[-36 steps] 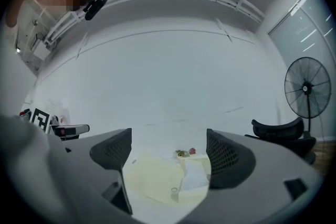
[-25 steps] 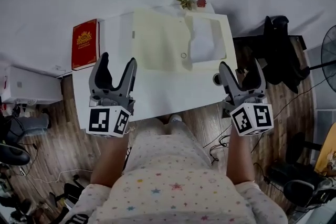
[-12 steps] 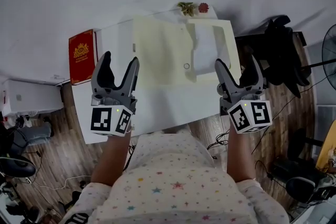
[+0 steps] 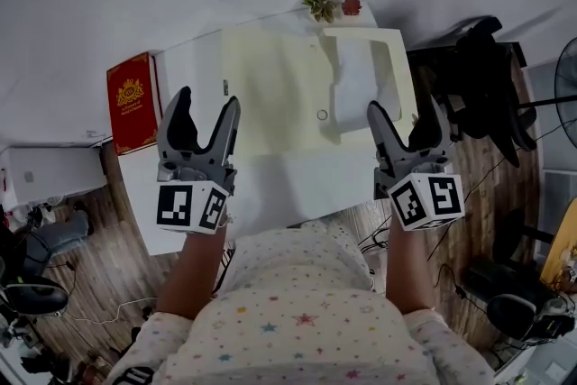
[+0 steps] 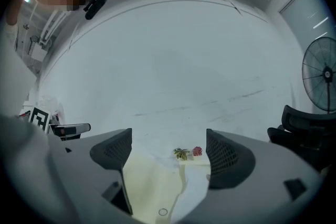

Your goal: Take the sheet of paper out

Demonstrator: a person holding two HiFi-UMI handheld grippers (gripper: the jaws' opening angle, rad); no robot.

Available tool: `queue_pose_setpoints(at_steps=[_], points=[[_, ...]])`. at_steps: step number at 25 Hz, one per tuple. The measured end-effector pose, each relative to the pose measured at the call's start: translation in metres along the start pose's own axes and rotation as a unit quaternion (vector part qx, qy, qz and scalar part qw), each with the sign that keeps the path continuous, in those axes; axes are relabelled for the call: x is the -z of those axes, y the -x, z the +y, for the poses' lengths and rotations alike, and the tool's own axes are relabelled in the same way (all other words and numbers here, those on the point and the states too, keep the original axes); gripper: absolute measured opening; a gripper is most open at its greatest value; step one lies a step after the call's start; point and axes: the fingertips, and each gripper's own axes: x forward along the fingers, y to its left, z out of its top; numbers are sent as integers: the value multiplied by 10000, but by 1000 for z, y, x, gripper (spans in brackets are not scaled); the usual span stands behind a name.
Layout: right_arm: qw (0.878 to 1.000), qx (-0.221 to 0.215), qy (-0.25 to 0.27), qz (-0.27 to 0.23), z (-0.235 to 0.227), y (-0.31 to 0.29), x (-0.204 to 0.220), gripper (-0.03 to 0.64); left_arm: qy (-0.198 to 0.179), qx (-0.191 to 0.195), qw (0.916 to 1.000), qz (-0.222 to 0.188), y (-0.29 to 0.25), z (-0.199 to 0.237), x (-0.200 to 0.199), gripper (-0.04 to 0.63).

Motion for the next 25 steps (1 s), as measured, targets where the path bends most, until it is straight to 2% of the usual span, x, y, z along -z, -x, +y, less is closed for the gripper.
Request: queue_pose_setpoints(at_steps=[8,14,20,25], points=[[9990,-295,-105,330,-24,-36,15,422,44,-417,9991,88,-27,1,14,299],[9970,-497,-145,574,-40,-66,27,419,26,-549,9984,154,-46,-6,19,299],[9926,-597,-248,1025,-50,-97,70,414,27,-518,9985,151,-66,-13,27,299],[9895,-581,-200,1310,-54,-115,98,388,6,-638,9976,251,-74,-3,40,299]])
